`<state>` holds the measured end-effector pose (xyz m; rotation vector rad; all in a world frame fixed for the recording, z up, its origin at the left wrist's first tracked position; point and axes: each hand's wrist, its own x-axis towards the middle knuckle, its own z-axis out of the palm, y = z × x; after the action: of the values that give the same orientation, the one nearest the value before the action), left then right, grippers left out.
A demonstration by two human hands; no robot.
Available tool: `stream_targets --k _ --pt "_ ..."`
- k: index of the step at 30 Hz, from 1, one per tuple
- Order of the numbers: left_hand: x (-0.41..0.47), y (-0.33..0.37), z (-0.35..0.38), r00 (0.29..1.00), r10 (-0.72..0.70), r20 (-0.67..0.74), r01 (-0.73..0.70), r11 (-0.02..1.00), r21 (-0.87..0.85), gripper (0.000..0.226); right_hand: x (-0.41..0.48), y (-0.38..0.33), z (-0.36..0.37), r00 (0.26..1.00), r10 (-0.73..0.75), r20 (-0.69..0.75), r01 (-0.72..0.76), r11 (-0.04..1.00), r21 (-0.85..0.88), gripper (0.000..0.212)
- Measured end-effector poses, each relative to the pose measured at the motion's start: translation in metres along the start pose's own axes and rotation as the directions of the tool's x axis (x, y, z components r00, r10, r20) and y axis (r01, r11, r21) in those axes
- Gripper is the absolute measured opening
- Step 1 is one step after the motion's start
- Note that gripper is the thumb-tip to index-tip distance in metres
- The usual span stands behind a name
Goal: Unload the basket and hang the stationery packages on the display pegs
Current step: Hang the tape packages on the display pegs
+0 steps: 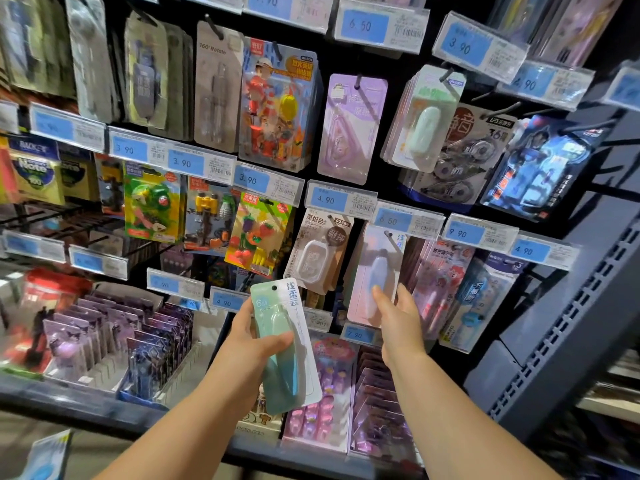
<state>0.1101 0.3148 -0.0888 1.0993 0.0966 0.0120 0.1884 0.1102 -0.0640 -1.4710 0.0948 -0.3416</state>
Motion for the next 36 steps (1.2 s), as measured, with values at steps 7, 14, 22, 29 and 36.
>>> stream_targets --k 7,14,22,29,36 --pt "0.002 -0.001 -0.002 1.0 0.005 0.024 -0.005 1.0 0.017 0.058 0.003 0.0 0.001 0.984 -0.068 -0.167 0.018 0.958 -0.285 0.041" --pt "0.007 -0.006 0.001 1.0 -0.011 0.019 0.01 1.0 0.026 0.07 -0.021 -0.018 0.003 0.976 -0.218 -0.013 0.196 0.901 -0.386 0.014" --pt "-0.001 -0.01 0.016 0.994 0.046 0.096 -0.048 0.998 0.027 0.065 -0.057 -0.017 0.012 0.809 0.198 0.554 0.06 0.909 -0.412 0.007" --pt "-0.001 -0.013 0.029 0.995 0.062 0.078 -0.076 0.977 0.198 0.06 -0.058 -0.019 0.002 0.851 0.18 0.493 -0.008 0.944 -0.329 0.009" --pt "0.017 -0.005 0.074 0.989 0.129 0.075 -0.15 0.856 0.495 0.039 -0.041 -0.024 -0.022 0.964 0.044 0.263 0.01 0.98 -0.201 0.006"
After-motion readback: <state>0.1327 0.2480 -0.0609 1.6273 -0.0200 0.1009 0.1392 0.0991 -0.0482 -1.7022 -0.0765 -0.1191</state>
